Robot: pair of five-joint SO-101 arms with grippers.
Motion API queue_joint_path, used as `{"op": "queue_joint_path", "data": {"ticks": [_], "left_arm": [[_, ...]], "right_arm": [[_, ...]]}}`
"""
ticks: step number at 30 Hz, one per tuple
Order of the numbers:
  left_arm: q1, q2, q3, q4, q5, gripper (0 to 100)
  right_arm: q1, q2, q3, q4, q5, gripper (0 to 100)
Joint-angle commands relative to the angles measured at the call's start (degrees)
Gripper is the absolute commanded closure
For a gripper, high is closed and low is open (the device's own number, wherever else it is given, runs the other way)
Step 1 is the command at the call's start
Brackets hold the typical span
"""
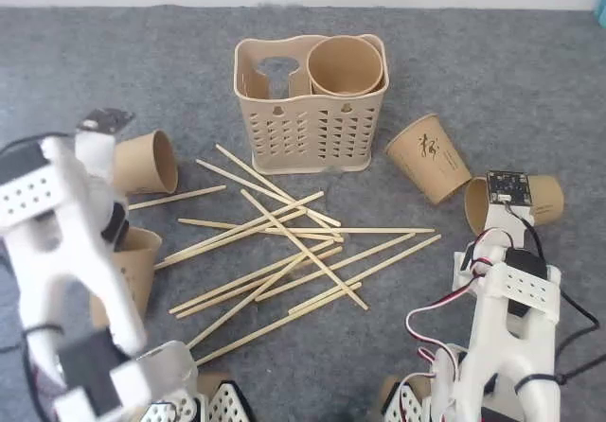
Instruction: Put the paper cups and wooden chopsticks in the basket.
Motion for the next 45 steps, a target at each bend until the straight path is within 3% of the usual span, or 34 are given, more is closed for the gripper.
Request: {"op": "queue_joint_path", "data": {"ticks": [1,15,22,34,39,45], "left_arm": [[-2.3,-8.0,3.2,2.4,-1.8,99],[-20.9,-14.7,6.5,2.4,-7.0,99],[-20.7,-14.7,12.3,2.4,-9.0,98],[-19.3,-15.6,2.8,2.4,-4.9,97],[-19.3,-26.2,1.4,2.4,-2.5,82],[-19.1,-39.6,8.0,2.2,-3.3,81]], "right_arm": [[0.7,-2.3,-0.5,-0.8,0.7,99.0],[0.7,-2.3,-0.5,-0.8,0.7,99.0],[0.7,-2.3,-0.5,-0.8,0.6,99.0],[0.5,-2.3,-0.4,-0.9,0.7,99.0],[0.4,-2.1,-0.3,-0.9,1.0,99.0],[0.5,-2.1,-0.3,-0.9,1.0,99.0]]}}
